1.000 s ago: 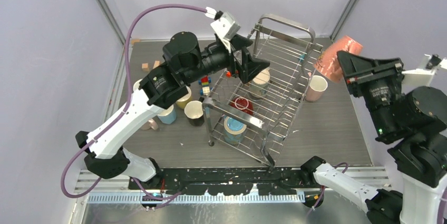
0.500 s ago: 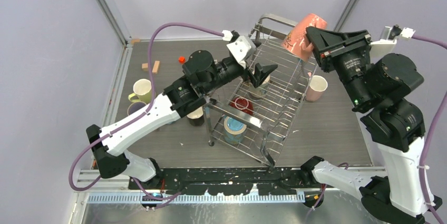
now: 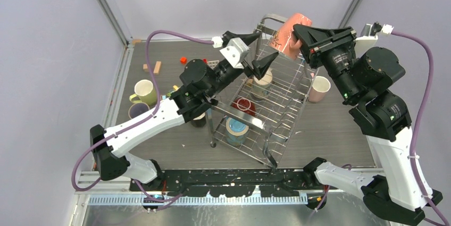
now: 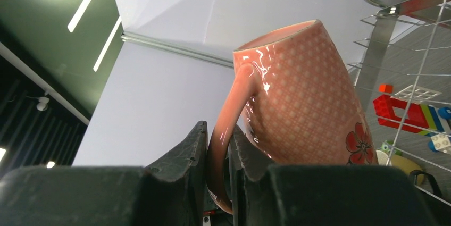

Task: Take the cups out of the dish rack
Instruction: Unload the cup from the dish rack.

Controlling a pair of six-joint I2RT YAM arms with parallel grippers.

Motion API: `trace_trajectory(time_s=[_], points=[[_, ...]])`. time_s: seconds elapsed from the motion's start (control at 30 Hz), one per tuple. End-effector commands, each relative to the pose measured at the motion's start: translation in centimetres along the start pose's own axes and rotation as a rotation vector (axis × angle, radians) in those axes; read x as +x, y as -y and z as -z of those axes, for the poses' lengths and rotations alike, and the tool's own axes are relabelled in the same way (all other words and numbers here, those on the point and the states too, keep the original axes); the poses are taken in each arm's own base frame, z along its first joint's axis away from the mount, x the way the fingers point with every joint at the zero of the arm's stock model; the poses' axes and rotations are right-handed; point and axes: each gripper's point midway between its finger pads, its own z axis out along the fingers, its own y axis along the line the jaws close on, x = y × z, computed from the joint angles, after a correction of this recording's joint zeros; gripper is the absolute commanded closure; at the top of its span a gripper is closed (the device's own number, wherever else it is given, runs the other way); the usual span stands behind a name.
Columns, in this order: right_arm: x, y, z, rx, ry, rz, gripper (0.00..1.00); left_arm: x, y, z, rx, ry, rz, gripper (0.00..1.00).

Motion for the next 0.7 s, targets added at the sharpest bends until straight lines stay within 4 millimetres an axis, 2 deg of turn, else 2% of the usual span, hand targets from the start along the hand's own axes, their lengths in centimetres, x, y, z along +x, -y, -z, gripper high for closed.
trace_trajectory(time_s=[0.0,0.33,0.67], points=[[-1.4,-5.7,1.3,-0.210,0.024,-0.124,0.99,-4.1,-1.3,-0.2,-0.064,0.152,-0.019,0.29],[-0.4,-6.0,0.8,-0.239,-0.028,-0.195,0.99,-4.7,-1.4,-1.1,-0.075,0.226,-0.059,0.40],[-0.2,-6.6,0.8,-0.262,-0.045,-0.223,0.99,-4.0,-1.6,-1.8,-0.087,0.212,-0.099,0.46]])
